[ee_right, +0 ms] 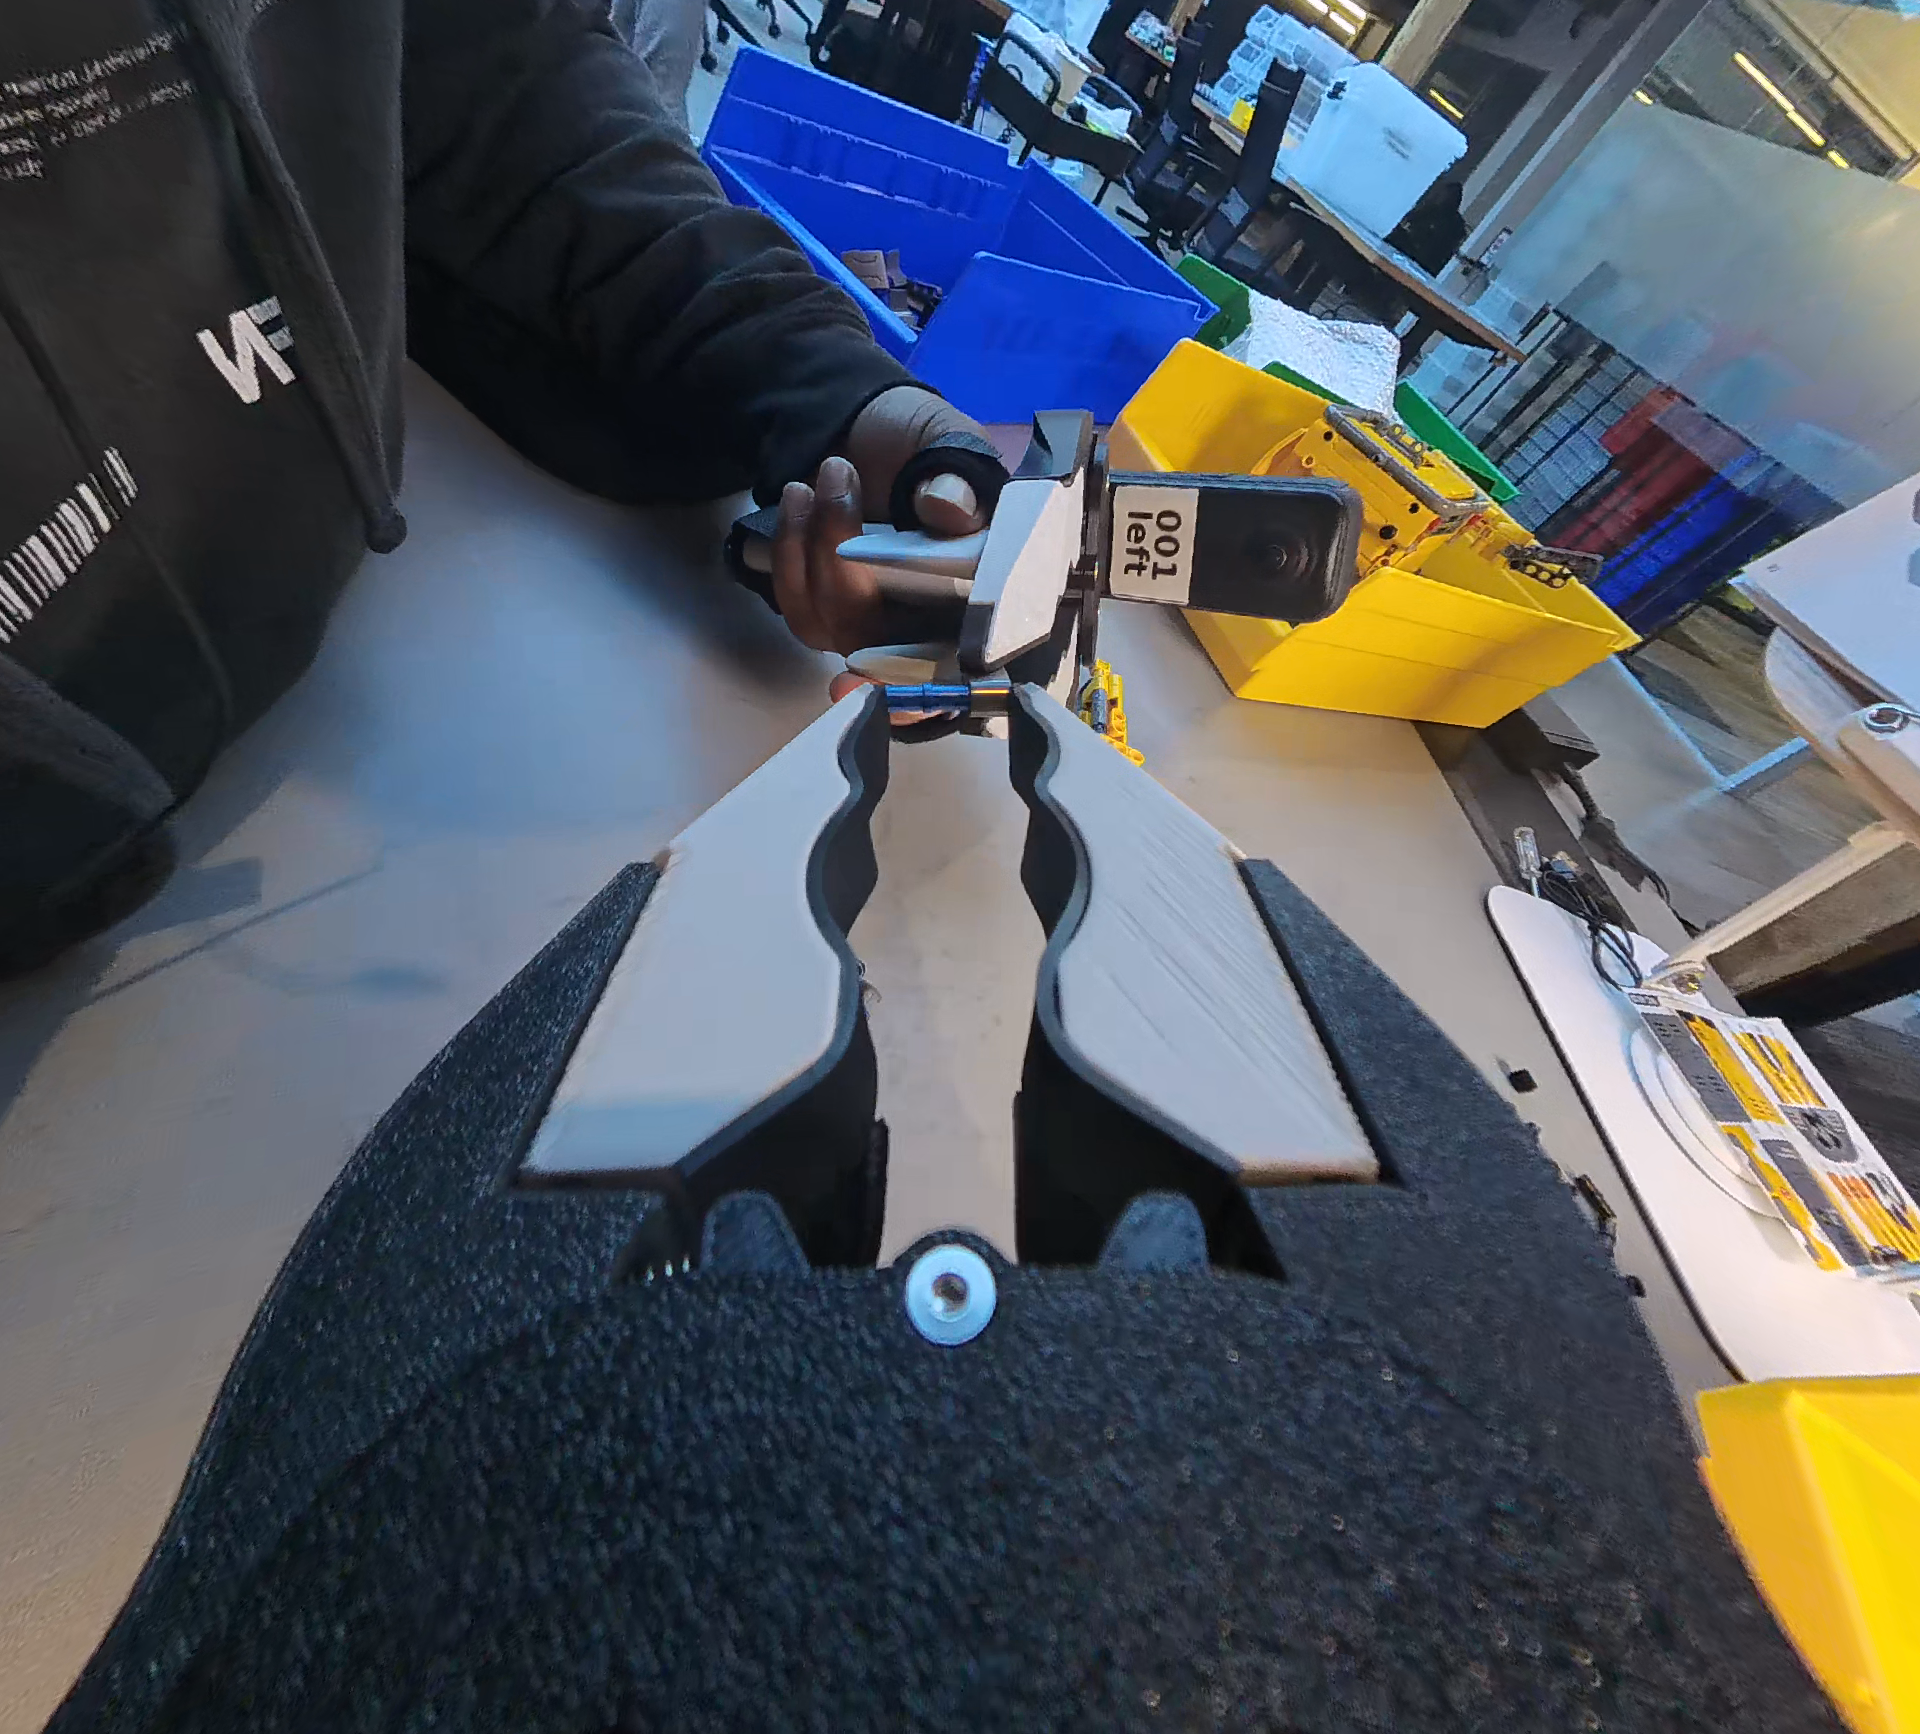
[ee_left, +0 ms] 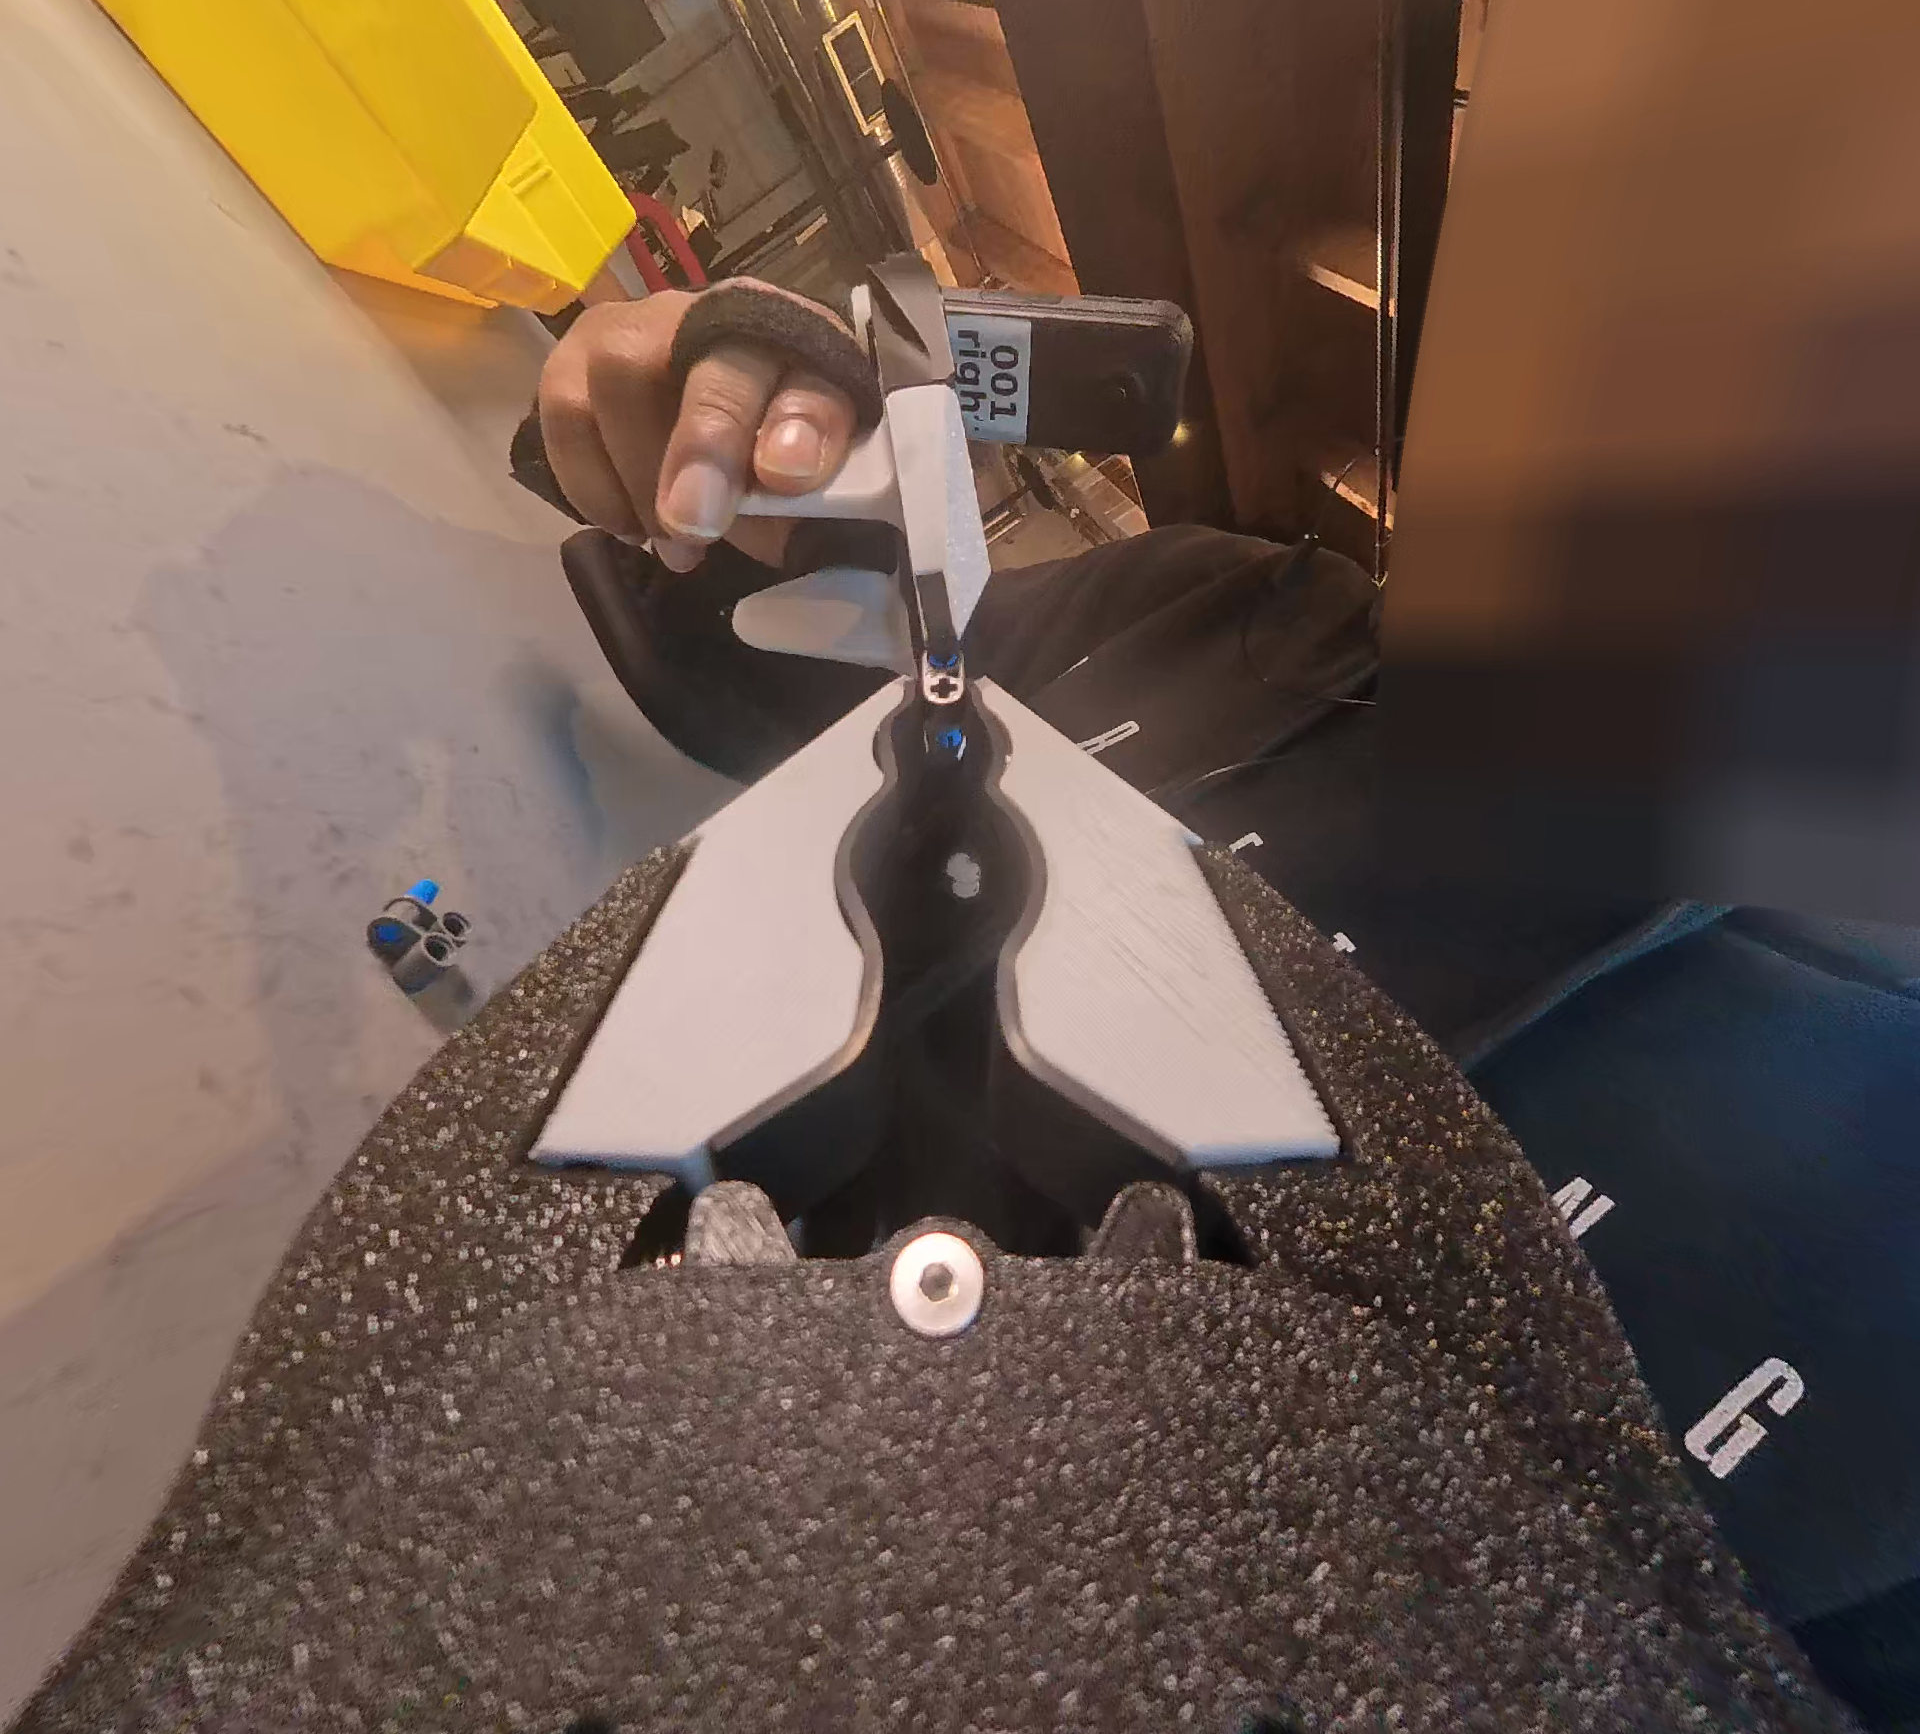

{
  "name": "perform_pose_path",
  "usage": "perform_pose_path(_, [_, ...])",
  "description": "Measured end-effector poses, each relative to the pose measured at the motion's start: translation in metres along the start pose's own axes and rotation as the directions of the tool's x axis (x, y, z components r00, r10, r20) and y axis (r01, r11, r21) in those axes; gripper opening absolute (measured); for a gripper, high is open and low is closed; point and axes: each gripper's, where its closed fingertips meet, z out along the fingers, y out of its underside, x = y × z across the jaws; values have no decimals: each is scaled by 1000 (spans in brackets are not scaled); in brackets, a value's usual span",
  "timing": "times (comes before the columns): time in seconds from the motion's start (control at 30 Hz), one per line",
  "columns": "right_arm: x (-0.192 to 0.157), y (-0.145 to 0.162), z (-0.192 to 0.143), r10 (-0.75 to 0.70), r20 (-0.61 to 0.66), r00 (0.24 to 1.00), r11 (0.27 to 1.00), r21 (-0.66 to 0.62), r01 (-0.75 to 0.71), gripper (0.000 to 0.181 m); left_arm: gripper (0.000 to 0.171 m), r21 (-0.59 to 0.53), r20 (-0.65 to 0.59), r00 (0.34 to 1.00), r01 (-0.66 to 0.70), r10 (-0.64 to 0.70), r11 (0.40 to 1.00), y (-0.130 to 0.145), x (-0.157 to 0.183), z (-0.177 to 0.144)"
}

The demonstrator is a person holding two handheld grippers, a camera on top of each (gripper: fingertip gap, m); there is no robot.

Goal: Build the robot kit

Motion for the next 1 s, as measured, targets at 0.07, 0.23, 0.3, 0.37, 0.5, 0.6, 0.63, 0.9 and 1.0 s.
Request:
perform_pose_path(0.07, [-1, 1, 0, 0, 6, 1000, 1000, 0, 0, 22, 7, 1, -5, 1000, 9, -9, 1000, 1, -1, 0])
perform_pose_path(0.23, [-1, 3, -1, 12, 15, 1000, 1000, -9, -12, 22, 7, 16, -26, 999, 43, -43, 999, 1, -2, 1])
perform_pose_path(0.3, [0, 3, -1, 28, 22, 999, 1000, -2, -28, 22, 7, 27, -38, 998, 58, -57, 998, 0, -2, 1])
perform_pose_path(0.37, [0, 3, -2, 33, 23, 999, 999, -2, -33, 22, 7, 33, -42, 997, 65, -63, 997, 0, -3, 1])
perform_pose_path(0.5, [0, 1, -2, 71, 38, 997, 997, 21, -72, 22, 7, 40, -62, 995, 82, -79, 996, 0, -1, 2])
perform_pose_path(0.6, [0, 3, -1, 106, 47, 993, 994, 10, -107, 23, 7, 34, -50, 996, 76, -74, 997, 0, -3, 1])
perform_pose_path(0.63, [0, 2, -1, 94, 45, 995, 995, 15, -95, 23, 7, 29, -56, 996, 74, -72, 997, 1, -1, 1])
perform_pose_path(0.9, [0, -1, 0, 54, 26, 998, 998, 9, -55, 22, 8, 28, -66, 996, 65, -63, 997, 1, 2, 2])
perform_pose_path(1.0, [-2, -3, 0, 63, 36, 997, 998, 21, -64, 22, 7, 23, -78, 995, 70, -68, 997, 3, 3, 2])
